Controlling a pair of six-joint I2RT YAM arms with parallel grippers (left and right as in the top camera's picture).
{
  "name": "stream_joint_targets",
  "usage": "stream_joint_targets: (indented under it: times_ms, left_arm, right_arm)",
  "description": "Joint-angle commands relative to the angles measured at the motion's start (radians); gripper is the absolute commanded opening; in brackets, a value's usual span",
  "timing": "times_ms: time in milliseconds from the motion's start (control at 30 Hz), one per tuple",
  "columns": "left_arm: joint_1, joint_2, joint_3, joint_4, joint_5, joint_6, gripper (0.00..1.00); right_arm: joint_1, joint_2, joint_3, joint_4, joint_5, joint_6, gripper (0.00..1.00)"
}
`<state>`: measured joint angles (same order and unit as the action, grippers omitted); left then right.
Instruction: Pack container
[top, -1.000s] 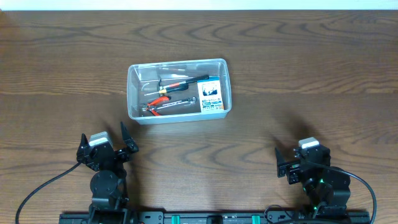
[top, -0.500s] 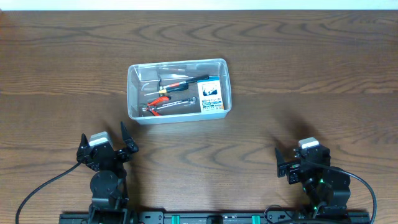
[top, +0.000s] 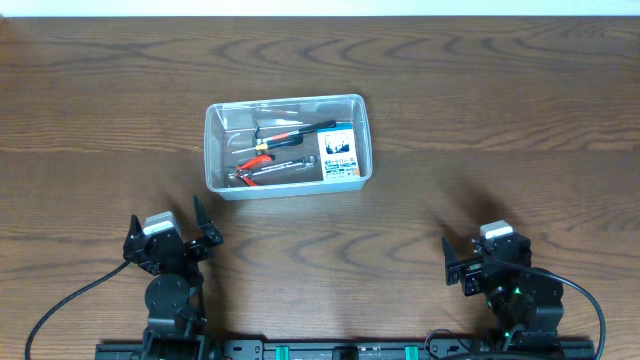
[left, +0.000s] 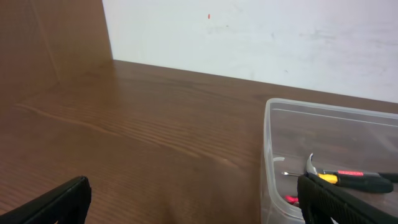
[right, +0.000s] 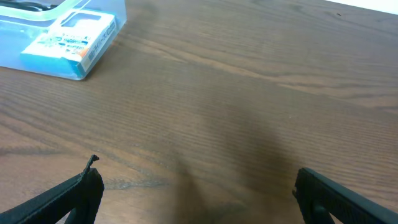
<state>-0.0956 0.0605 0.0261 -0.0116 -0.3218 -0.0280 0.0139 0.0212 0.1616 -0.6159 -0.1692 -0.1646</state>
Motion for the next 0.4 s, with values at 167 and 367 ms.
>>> stream_joint_targets:
  times_ms: [167,367]
  left_arm:
    - [-0.003,-0.004,-0.022,-0.029,-0.020,0.002,0.98]
    - [-0.003,-0.004,-0.022,-0.029,-0.020,0.002,0.98]
  right_arm:
    - [-0.009,-0.012,-0.005,0.002,-0.011,0.014,0.99]
    - [-0.009,-0.012,-0.005,0.002,-0.011,0.014,0.99]
